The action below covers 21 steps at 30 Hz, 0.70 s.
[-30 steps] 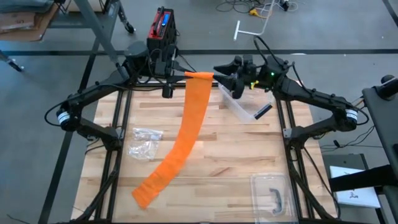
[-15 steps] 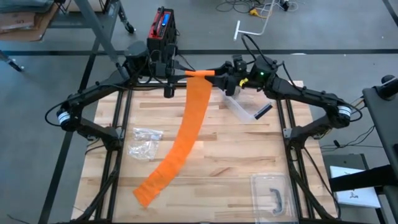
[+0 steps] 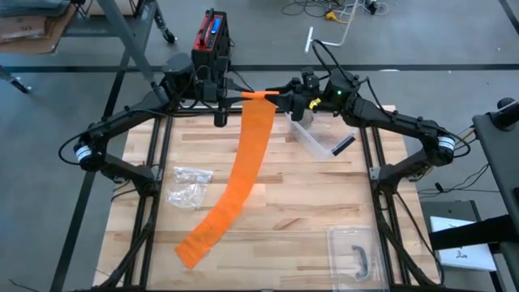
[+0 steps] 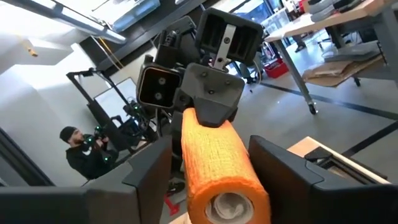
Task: Roll bandage
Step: Roll the orange bandage on the table
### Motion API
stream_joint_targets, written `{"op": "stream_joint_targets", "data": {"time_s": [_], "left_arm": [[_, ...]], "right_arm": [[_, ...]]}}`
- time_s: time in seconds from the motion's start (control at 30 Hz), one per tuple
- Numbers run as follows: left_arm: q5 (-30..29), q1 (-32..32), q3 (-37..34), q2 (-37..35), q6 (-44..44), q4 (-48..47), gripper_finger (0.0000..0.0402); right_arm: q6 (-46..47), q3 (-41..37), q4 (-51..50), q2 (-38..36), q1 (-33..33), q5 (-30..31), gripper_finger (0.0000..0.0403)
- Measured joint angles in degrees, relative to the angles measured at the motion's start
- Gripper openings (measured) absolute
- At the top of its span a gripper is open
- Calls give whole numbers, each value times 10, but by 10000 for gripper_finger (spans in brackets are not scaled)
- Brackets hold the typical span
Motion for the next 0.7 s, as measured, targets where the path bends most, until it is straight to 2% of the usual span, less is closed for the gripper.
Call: {"op": "stream_joint_targets", "data": {"time_s": [0.33,0.7], "left_arm": [[0,2,0,0,0,4,39],[-3,2,0,0,-1,8,39]], "right_arm": [[-16,-1,-5,0,0,0,175],[-16,-1,-16,0,0,-3,191]]}}
